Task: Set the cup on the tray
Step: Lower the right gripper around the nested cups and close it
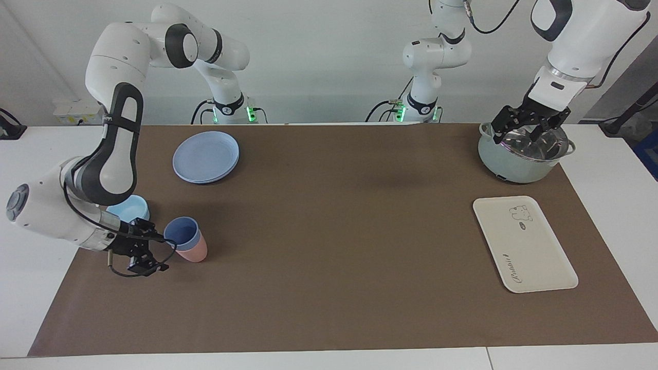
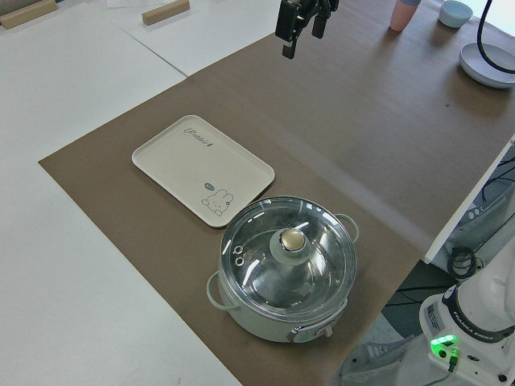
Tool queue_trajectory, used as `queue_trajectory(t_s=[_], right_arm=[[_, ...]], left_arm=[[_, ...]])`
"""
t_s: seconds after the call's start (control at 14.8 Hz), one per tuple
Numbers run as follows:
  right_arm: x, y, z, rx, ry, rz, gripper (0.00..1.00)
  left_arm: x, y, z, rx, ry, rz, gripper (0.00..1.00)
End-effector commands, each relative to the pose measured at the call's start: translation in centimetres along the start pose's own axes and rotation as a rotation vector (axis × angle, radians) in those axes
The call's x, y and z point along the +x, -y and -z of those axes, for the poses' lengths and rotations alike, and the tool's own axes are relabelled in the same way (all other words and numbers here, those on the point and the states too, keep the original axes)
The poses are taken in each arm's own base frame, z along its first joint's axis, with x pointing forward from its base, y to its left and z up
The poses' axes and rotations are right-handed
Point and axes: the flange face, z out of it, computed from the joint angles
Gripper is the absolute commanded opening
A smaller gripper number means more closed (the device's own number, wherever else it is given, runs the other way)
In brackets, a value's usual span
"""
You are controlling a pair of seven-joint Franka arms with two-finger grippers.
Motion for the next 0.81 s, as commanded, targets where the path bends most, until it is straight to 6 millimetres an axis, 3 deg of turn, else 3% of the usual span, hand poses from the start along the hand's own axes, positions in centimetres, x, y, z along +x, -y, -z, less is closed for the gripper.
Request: queue_trajectory(t_s=[0.0,0.4,0.74], right_arm=[[-0.7,-0.7,-2.0,0.009,0.084,-0.074,0.96],[-0.9,-3.0,-3.0,0.033,0.201,-0.158,0.99],[-1.4,-3.0,-3.3,0.063,0.245,-0.170,1.00]], left_arm=[[-0.9,0.1,0.1,-0.009,-0.002,0.013,1.00],[-0.9,0.1,0.1,-0.009,-0.002,0.013,1.00],[-0.7,0.0,0.2,-0.009,-0.014,0.007,1.00]])
